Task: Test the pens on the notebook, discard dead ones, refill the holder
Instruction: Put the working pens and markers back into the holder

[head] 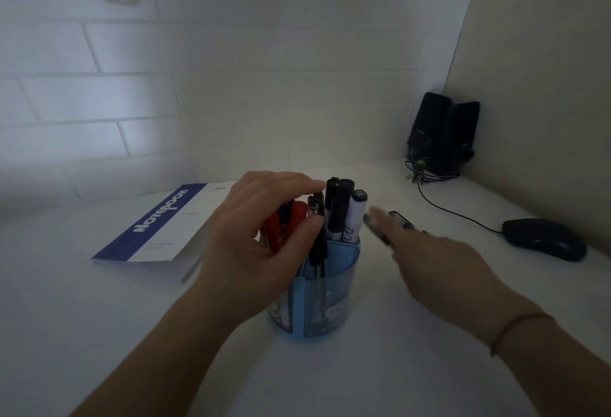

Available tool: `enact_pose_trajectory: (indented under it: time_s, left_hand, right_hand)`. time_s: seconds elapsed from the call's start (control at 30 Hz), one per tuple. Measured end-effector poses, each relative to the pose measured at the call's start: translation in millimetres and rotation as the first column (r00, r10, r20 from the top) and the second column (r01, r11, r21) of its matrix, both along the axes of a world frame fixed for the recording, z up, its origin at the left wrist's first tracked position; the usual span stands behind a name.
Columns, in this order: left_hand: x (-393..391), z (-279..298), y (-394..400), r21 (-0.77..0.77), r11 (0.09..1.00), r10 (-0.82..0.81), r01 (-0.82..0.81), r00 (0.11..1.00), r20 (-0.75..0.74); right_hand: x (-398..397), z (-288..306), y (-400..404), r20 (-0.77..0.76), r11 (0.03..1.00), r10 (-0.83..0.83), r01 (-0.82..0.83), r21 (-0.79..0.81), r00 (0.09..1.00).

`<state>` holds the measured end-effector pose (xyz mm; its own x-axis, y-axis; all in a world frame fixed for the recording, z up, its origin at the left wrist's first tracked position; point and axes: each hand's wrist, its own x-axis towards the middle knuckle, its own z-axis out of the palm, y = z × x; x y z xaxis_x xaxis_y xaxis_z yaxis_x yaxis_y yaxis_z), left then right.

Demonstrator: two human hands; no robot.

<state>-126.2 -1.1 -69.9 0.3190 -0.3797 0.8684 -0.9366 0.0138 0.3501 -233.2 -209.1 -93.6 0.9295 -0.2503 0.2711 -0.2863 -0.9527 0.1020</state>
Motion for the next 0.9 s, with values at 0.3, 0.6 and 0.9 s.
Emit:
enact_pose_trajectory:
  time_s: [0.3, 0.6, 0.9]
  left_hand:
    - [1.7, -1.0, -0.8, -0.008, 0.999, -0.034, 0.034, 0.999, -0.001]
    - [2.4, 1.1, 0.6, -0.031, 0.996, -0.086, 0.086, 0.996, 0.013]
    - [3.7, 0.5, 2.8, -0.011, 0.992, -0.129, 0.128, 0.991, -0.038]
  right_hand:
    - [-21.5, 70.5, 45.7, 0.915, 0.393, -0.052, -0.834, 0.387, 0.4]
    - [-1.9, 47.6, 87.7, 0.784, 0.536, 0.196, -0.734, 0.417, 0.589]
    - [-8.0, 35.7, 82.2, 0.761, 0.686, 0.267, -0.671, 0.28, 0.592]
